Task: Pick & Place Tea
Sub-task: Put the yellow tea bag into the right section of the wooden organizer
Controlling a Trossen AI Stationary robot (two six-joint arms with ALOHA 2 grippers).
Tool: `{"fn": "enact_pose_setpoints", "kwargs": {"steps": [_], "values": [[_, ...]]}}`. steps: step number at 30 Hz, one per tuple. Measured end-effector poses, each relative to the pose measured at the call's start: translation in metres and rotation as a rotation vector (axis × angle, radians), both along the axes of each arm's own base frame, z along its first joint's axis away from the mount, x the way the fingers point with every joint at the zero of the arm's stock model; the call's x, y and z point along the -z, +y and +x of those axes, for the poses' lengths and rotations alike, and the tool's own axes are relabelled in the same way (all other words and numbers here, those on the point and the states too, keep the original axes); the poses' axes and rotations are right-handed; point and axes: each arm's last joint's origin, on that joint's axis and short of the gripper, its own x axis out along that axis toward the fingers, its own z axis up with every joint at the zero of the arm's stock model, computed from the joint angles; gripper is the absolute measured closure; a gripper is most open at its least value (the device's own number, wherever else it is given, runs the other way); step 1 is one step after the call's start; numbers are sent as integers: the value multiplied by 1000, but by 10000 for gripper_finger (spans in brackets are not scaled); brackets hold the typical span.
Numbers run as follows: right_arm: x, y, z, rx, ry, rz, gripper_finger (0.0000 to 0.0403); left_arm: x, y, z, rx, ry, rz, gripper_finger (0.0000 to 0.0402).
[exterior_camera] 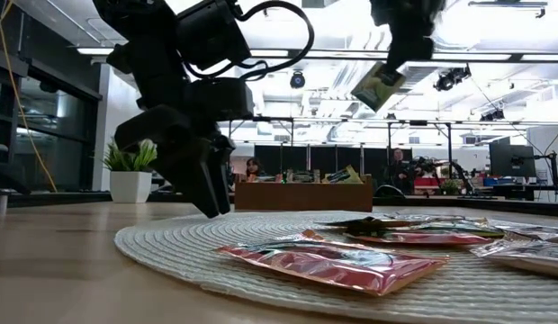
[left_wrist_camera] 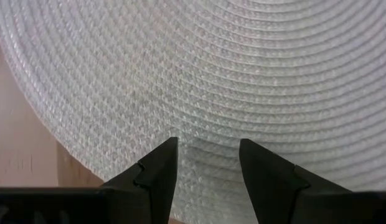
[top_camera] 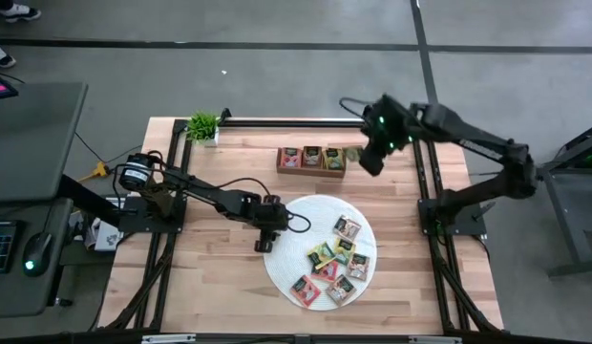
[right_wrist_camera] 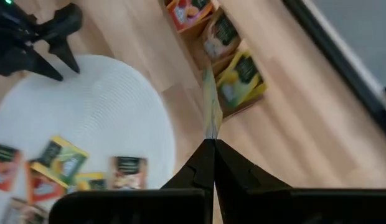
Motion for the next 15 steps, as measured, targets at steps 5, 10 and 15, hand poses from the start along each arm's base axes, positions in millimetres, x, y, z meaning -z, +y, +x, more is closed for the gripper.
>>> {"fn": "enact_pose_setpoints", "kwargs": {"steps": [5, 10, 15], "values": [[-6, -29, 18, -136, 76, -34, 403, 0, 0, 0, -58, 2, -36, 234], [10, -51, 45, -298, 214, -16, 403, 0, 0, 0, -101, 4, -62, 234], [39, -66, 74, -402, 336, 0, 403, 0, 0, 0, -121, 4, -73, 234]]}}
